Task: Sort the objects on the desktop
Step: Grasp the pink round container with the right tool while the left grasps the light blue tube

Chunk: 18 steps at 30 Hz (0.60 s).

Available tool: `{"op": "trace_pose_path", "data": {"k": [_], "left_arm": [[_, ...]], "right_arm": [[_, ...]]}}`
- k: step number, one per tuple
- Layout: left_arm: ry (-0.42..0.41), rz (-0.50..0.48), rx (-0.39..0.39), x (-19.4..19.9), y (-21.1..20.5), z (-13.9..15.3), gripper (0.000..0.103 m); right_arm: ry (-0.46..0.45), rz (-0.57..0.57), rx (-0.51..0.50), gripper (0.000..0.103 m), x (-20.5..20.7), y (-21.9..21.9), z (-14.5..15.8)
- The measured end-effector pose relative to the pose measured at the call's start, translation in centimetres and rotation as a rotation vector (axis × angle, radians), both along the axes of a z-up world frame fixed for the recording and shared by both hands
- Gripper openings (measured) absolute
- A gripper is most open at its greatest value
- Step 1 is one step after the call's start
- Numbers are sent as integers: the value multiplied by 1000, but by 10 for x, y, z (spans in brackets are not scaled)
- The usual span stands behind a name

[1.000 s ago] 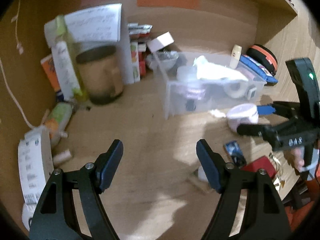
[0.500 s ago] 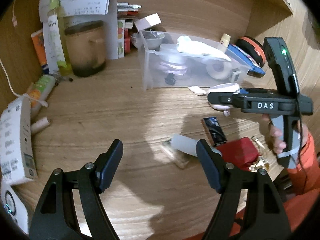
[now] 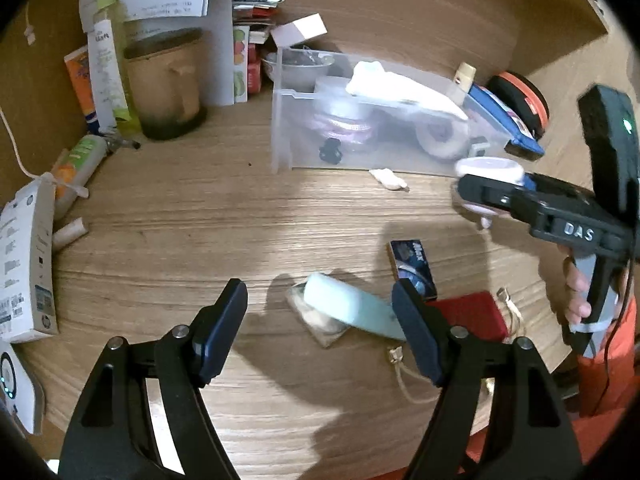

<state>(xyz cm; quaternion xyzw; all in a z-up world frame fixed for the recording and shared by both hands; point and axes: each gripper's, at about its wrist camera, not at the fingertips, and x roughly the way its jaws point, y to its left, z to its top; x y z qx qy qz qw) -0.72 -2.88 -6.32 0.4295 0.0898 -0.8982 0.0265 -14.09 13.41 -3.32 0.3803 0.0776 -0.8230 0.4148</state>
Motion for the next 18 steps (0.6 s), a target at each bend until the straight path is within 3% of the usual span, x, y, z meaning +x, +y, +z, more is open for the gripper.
{"op": "trace_pose_path", "data": {"k": [8, 13, 18], "left_arm": [[-77, 64, 35, -9, 8, -4, 50], [-84, 87, -12, -13, 19, -2, 35], [-87, 98, -77, -26, 28, -3, 29]], "right_arm": [[46, -51, -26, 61, -17, 43, 7], [16, -53, -82, 61, -25, 61, 5], [15, 0, -97, 61, -19, 57, 6]]}}
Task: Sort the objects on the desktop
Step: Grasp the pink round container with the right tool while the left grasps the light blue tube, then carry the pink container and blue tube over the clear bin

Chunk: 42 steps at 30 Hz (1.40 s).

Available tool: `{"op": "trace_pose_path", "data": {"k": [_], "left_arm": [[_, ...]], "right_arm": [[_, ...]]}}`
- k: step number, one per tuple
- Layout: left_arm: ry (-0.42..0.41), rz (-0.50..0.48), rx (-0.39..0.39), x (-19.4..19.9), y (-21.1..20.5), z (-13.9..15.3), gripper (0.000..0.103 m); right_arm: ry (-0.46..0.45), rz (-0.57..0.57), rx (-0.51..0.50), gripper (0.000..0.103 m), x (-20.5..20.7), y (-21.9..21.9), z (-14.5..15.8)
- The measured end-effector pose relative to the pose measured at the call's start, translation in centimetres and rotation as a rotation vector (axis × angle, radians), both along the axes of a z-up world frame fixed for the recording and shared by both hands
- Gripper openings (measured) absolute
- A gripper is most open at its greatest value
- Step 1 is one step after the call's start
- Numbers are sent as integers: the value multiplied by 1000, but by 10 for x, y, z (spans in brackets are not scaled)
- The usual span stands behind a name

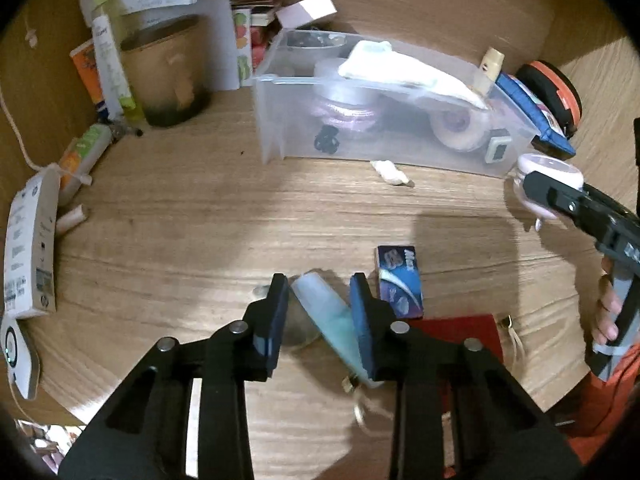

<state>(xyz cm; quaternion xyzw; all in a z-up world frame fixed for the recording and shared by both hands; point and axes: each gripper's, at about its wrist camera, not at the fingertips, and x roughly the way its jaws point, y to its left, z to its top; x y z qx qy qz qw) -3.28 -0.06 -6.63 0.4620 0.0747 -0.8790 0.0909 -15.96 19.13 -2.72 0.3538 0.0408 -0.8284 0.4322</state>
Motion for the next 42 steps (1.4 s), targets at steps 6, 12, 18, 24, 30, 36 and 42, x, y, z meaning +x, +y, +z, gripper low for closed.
{"op": "trace_pose_path", "data": {"k": [6, 12, 18, 24, 30, 36, 42], "left_arm": [[-32, -42, 4, -9, 10, -5, 26], [-64, -71, -21, -1, 12, -7, 26], [-38, -65, -79, 5, 13, -8, 24], [6, -58, -83, -1, 8, -5, 23], [86, -54, -60, -6, -2, 14, 23], [156, -52, -68, -16, -13, 32, 23], [213, -82, -49, -29, -24, 49, 23]], "right_arm": [[11, 39, -3, 61, 7, -1, 1], [3, 34, -17, 61, 7, 1, 1], [12, 36, -8, 61, 8, 0, 1], [13, 26, -9, 61, 9, 1, 3], [24, -20, -23, 61, 8, 7, 13], [58, -65, -28, 61, 11, 10, 29], [126, -117, -25, 61, 8, 11, 53]]}}
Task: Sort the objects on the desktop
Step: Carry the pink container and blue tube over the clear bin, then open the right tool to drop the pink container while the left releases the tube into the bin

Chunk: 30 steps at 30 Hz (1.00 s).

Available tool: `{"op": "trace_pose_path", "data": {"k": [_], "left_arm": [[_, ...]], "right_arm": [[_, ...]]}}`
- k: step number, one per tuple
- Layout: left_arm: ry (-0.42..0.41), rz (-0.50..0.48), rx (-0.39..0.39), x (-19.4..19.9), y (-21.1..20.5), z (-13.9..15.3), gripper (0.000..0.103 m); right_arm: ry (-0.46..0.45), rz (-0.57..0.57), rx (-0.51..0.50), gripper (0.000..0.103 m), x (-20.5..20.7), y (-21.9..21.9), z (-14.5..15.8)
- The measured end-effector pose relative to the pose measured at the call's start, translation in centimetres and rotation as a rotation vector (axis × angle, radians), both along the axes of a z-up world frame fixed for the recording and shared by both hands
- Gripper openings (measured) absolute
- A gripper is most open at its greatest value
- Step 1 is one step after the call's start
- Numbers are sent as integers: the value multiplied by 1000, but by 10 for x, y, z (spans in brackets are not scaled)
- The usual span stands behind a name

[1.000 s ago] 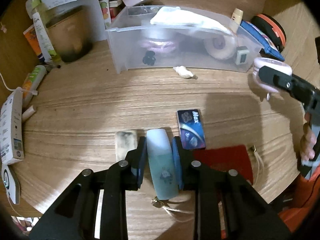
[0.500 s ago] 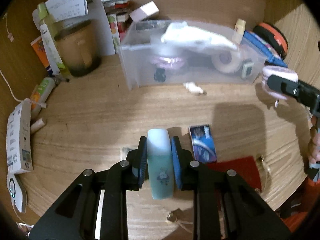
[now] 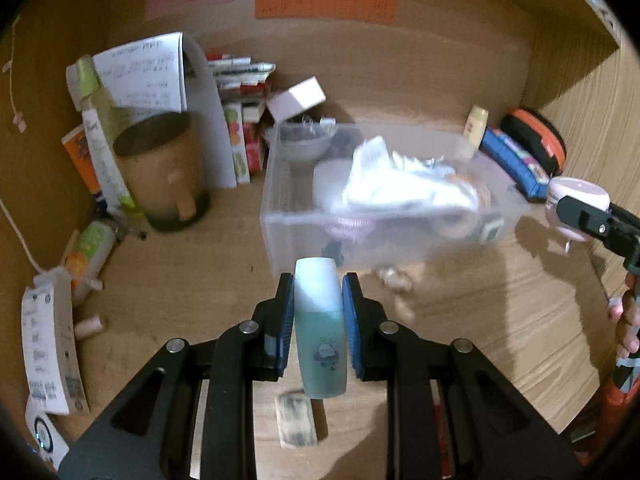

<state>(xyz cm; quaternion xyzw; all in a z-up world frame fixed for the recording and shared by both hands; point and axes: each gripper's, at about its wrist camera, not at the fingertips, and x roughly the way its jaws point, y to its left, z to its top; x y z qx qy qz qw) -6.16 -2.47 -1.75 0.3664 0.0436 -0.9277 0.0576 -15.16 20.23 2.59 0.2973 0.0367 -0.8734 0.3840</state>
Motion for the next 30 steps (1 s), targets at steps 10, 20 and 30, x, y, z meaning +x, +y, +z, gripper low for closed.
{"op": "trace_pose_path", "data": {"k": [10, 20, 30], "left_arm": [[100, -41, 52, -24, -18, 33, 23], [113, -74, 76, -56, -26, 31, 23], [88, -69, 109, -84, -38, 8, 23]], "right_arm": [[30, -29, 28, 61, -16, -19, 18], [4, -25, 57, 61, -49, -49, 16], [-48, -28, 119, 61, -85, -76, -4]]}}
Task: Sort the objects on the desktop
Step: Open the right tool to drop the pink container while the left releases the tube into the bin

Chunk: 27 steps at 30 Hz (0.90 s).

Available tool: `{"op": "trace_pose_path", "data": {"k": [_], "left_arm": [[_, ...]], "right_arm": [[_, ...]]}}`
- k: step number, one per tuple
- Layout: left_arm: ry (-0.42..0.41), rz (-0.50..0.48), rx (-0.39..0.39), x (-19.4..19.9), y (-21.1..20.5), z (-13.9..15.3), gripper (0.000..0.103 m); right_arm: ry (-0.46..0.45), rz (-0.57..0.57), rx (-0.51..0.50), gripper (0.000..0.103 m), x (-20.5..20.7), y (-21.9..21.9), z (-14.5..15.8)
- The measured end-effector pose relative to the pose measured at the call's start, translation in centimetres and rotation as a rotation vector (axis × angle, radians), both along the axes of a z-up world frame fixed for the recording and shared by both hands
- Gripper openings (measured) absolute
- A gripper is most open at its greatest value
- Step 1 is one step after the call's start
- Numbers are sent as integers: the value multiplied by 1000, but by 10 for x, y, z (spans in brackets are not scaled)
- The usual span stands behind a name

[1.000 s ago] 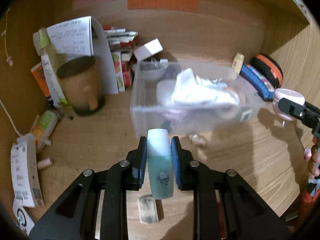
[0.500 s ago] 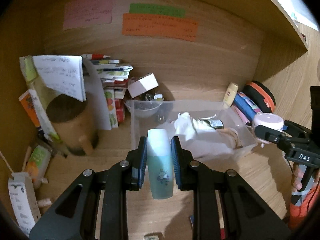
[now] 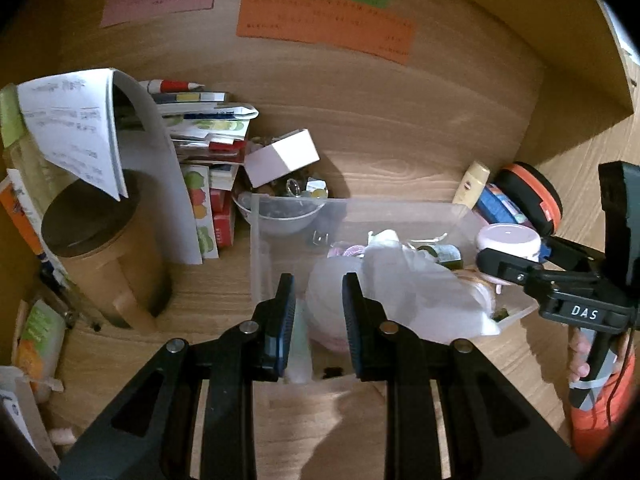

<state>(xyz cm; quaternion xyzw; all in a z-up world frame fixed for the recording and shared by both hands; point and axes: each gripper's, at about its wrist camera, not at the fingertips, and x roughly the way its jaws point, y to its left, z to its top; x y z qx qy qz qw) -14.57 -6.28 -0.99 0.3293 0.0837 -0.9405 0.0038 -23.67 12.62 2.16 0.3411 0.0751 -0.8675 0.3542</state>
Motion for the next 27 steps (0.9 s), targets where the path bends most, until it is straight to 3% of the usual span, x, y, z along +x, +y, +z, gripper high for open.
{"op": "trace_pose_path", "data": {"k": [8, 17, 21, 27], "left_arm": [[-2, -33, 32, -4, -6, -9, 23], [21, -50, -3, -1, 3, -5, 23], [16, -55, -13, -1, 7, -5, 24], [37, -35, -36, 7, 11, 8, 38]], "right_arm": [[-13, -34, -16, 61, -15, -6, -11], [-59, -42, 14, 63, -23, -12, -25], [-34, -34, 27, 64, -17, -13, -20], [30, -31, 19, 79, 1, -13, -1]]}}
